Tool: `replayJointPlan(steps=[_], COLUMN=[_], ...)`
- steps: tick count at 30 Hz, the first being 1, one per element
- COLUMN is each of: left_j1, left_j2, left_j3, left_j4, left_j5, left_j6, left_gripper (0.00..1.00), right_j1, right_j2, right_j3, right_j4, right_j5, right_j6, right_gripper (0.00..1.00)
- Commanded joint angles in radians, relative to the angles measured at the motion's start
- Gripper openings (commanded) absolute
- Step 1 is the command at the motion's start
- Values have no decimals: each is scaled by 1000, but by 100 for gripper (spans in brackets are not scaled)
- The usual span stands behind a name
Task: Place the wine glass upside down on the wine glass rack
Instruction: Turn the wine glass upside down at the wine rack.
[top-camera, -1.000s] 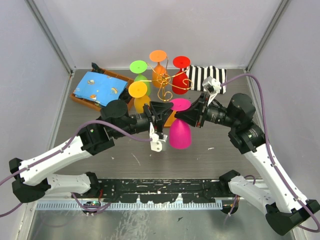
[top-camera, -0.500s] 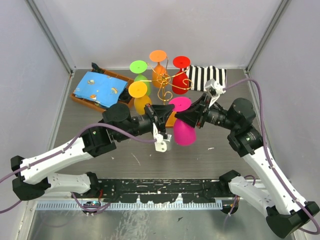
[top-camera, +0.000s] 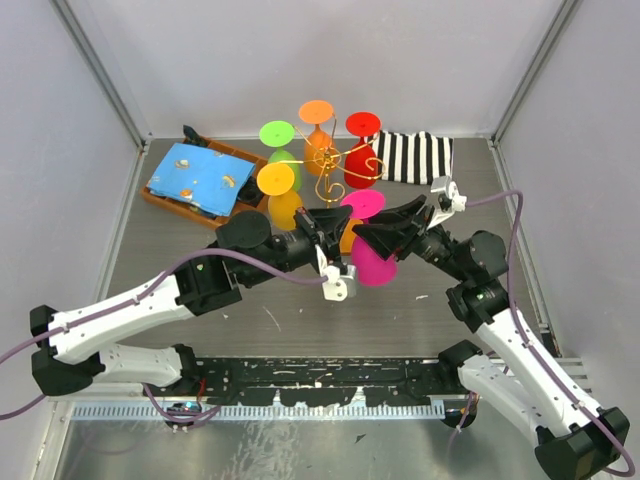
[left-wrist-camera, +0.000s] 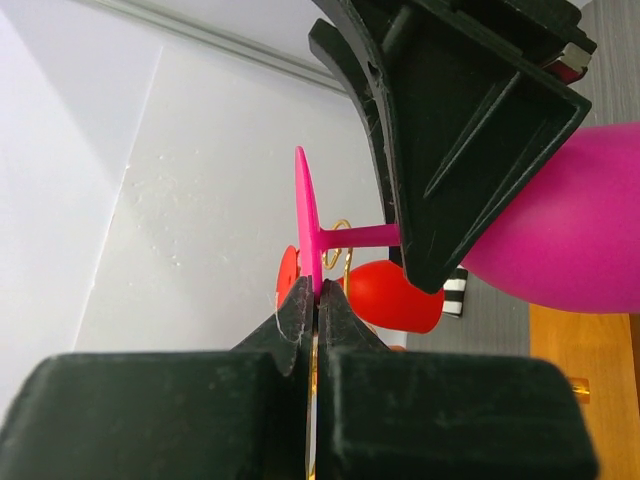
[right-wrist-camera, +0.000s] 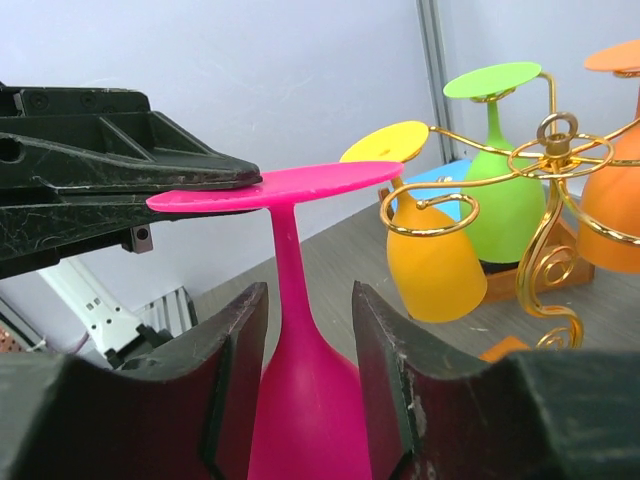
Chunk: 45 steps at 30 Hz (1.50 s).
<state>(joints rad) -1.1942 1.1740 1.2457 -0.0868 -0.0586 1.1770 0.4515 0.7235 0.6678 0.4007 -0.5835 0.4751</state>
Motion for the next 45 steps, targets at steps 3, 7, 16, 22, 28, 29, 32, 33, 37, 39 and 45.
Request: replayJointPlan(steps=[3, 7, 16, 22, 28, 29, 32, 33, 37, 39, 45], left_j1=[-5, -11, -18, -21, -21, -21, -21, -21, -21, -20, -21], left_j2=[-2, -1, 1, -2, -7, -8, -14, -18, -47, -67, -143], left_j3=[25, 26, 23, 14, 9, 9, 0, -5, -29, -41, -68], left_j4=[84, 84, 85, 87, 87, 87, 87, 87, 83, 72, -2], left_j5=[-41, -52, -68, -78, -88, -89, -92, -93, -107, -123, -151], left_j6=[0, 2, 0, -5, -5, -4, -8, -11, -37, -66, -199], left_gripper=[0, 0, 0, 0, 36, 39, 45, 46, 49, 54, 73], right_j1=[5, 5, 5, 4, 4, 4, 5, 5, 4, 5, 4], right_j2=[-25, -26, -5, 5, 13, 13, 10, 10, -3, -7, 29], right_j3=[-38, -71, -86, -100, -98, -98, -94, -91, -76, -76, -88], right_j4=[175, 232, 283, 322, 336, 339, 335, 325, 234, 209, 240], right_j5=[52, 59, 71, 92, 106, 107, 110, 113, 162, 188, 231], right_j6=[39, 59, 71, 88, 95, 96, 86, 78, -1, -51, -159], right_gripper=[45, 41, 1, 1, 0, 1, 1, 1, 1, 1, 1])
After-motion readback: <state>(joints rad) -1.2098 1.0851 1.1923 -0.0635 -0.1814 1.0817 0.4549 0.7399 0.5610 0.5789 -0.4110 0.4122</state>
